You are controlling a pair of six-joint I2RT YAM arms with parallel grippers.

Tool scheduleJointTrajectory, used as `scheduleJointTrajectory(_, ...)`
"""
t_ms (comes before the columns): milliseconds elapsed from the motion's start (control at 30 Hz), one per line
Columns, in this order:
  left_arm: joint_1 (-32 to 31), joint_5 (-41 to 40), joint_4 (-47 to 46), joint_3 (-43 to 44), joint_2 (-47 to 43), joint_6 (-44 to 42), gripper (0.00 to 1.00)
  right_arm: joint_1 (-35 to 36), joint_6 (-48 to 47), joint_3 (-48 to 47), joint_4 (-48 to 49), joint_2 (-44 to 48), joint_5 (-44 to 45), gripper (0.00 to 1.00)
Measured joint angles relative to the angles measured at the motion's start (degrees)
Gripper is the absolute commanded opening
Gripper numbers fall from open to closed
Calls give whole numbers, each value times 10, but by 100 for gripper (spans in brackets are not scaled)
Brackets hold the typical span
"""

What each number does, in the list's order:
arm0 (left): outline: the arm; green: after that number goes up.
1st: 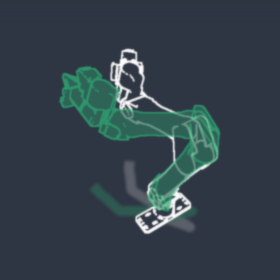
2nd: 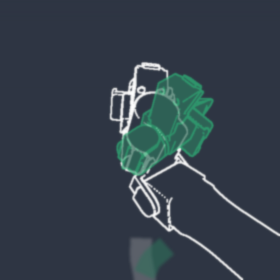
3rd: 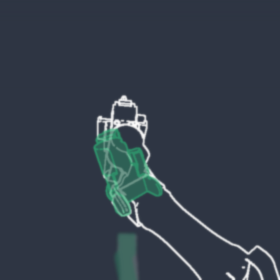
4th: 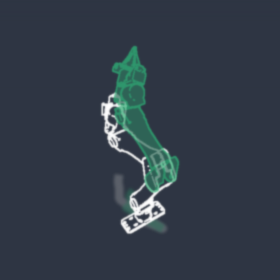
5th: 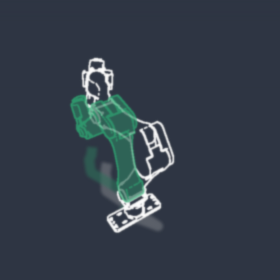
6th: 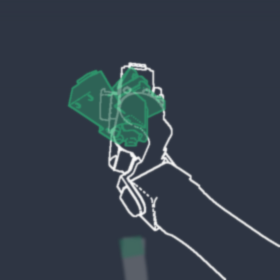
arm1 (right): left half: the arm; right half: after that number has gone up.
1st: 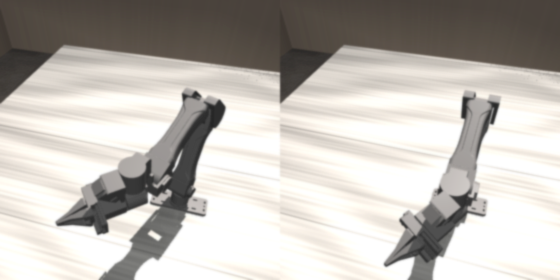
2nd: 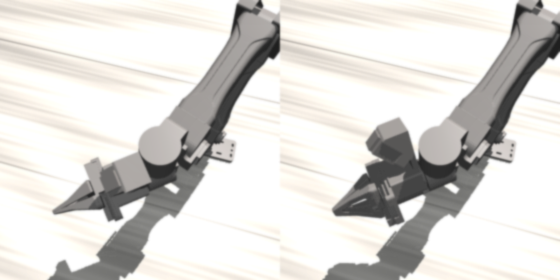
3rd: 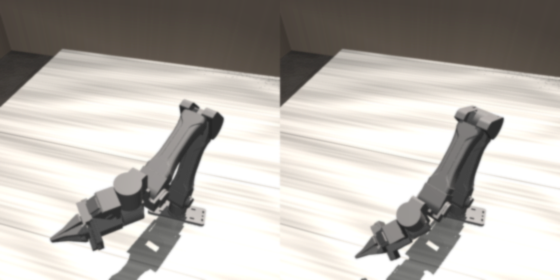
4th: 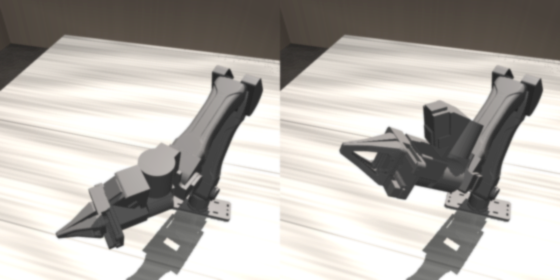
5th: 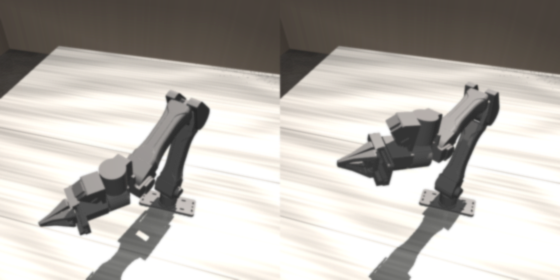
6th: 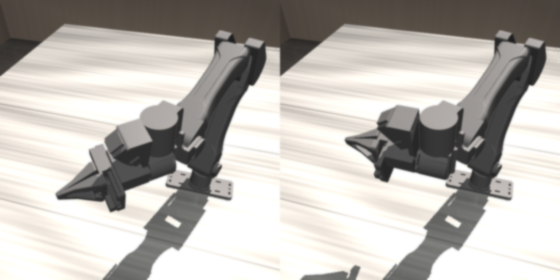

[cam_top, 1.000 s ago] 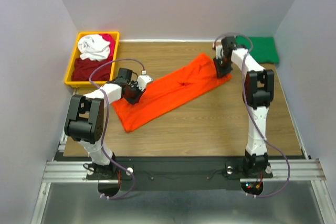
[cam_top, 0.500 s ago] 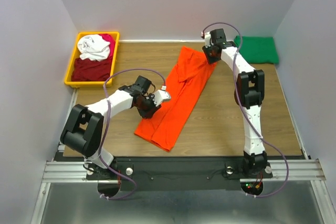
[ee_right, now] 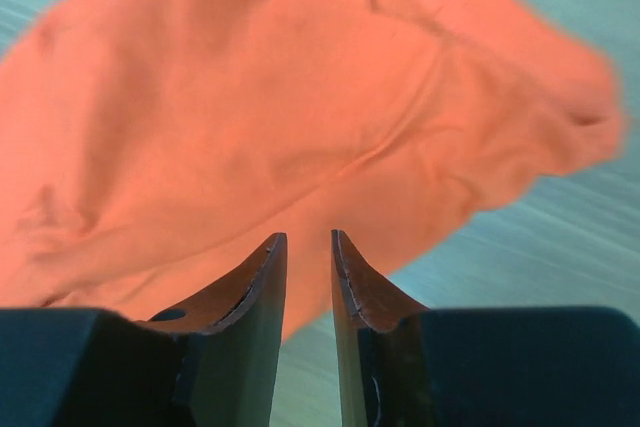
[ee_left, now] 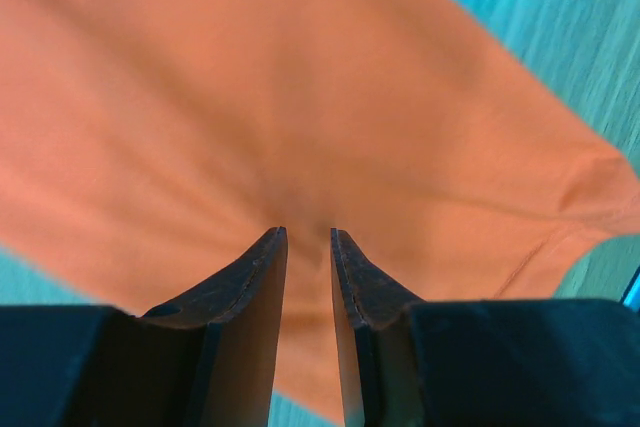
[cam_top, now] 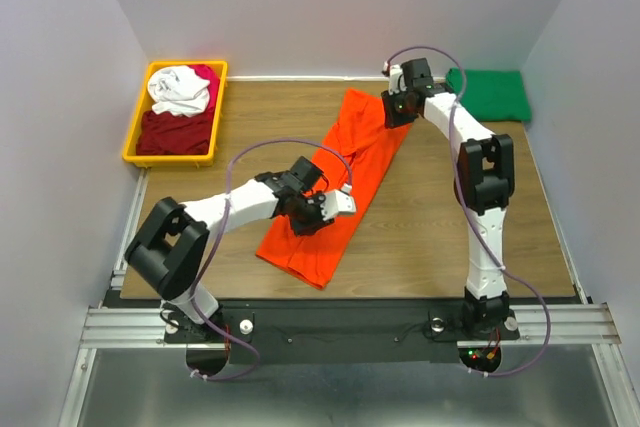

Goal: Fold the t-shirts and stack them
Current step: Fold the tshirt

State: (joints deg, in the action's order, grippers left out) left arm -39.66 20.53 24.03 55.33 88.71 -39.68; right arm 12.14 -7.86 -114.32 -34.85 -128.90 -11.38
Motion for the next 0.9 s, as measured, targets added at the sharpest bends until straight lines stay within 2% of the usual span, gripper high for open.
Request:
scheduleJointTrajectory(133,-63,-24,-12,0,58,-5,31,5,7,-5,-1,-68,1,30)
scheduleJointTrajectory(333,-153,-47,-37,19,89,-14,25,3,5,-68,6,-106,15,29)
scheduleJointTrajectory(433,-191,-40,-42,57,120,-9,25,3,-1,-106,6,-132,22,29)
scheduleJointTrajectory(467,-202,-33,-43,76,136,-5,28,3,-4,-124,8,-144,24,29)
scheduleJointTrajectory(633,-219,9,-51,161,202,28,38,3,-13,-205,7,-195,14,33)
scheduleJointTrajectory(700,-218,23,-53,191,224,45,39,3,-14,-229,8,-209,5,34)
scheduleJointTrajectory(900,-191,74,-35,209,205,82,43,4,-17,-227,11,-207,-10,39)
